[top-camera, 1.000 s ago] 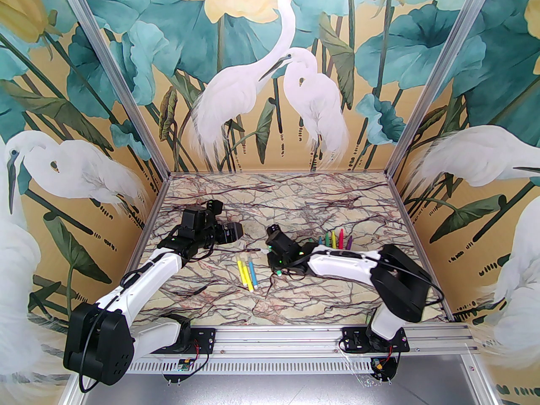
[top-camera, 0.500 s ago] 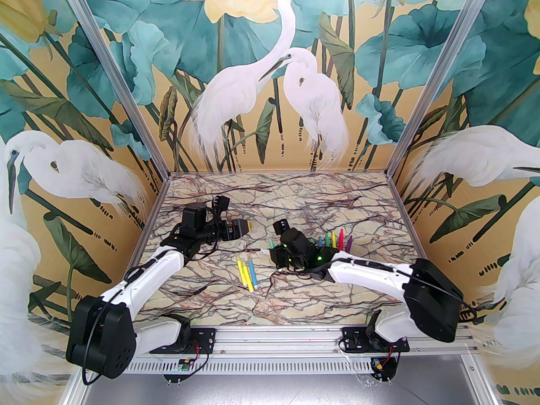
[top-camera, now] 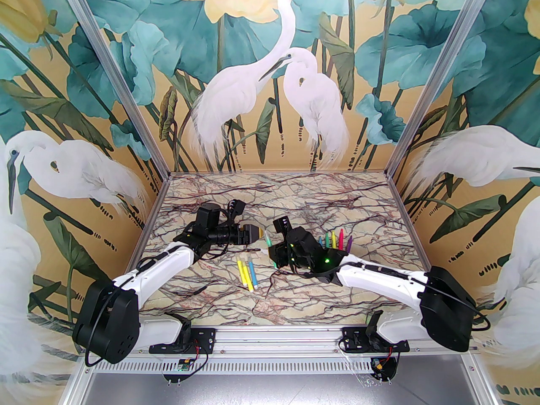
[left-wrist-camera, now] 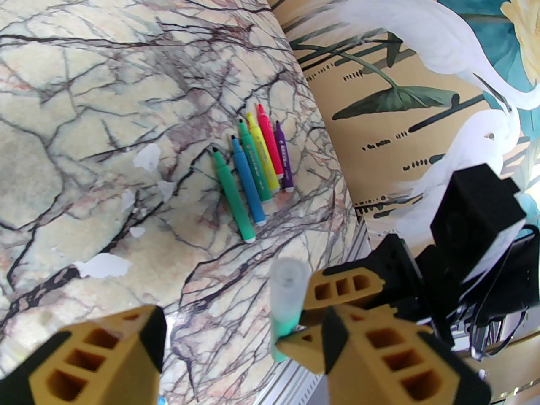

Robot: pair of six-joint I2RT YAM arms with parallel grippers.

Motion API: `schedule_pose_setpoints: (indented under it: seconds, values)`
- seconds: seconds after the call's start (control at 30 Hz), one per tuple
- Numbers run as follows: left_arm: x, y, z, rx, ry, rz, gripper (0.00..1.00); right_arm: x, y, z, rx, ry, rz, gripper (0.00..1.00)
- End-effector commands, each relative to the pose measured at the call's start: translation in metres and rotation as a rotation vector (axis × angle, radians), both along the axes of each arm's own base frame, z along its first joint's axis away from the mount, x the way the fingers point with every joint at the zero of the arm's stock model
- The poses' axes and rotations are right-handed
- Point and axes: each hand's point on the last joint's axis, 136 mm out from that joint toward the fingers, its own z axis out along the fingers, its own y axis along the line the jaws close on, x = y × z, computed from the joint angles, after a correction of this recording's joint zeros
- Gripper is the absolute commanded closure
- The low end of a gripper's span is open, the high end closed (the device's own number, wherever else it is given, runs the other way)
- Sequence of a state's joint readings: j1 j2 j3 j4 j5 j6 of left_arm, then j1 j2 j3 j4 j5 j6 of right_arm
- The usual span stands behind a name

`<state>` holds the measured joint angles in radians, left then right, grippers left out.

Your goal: Open the pen caps

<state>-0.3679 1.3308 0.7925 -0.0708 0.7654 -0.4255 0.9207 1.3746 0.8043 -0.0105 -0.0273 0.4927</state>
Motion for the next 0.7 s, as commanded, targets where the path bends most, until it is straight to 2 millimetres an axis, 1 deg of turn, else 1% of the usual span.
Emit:
schedule_pose_setpoints:
  seconds: [0.0,0.17,0.3,0.53,0.67]
  values:
    - [0.002,-0.012,0.017,-0.045,-0.047,-0.051,0.36,-0.001,0.003,0.008,0.029,-0.022,0.025,0.87]
    - [0.001,-0.018,0.019,-0.058,-0.050,-0.067,0.37,0.000,0.006,0.008,0.034,-0.019,0.036,0.87]
    - [0.000,-0.023,0.019,-0.071,-0.044,-0.084,0.41,0.000,0.008,0.011,0.044,-0.024,0.040,0.87]
    - [-0.001,-0.029,0.019,-0.086,-0.035,-0.098,0.52,-0.001,0.007,0.014,0.046,-0.032,0.043,0.87]
    - [-0.001,-0.031,0.021,-0.098,-0.032,-0.105,0.61,-0.001,0.007,0.013,0.046,-0.032,0.042,0.87]
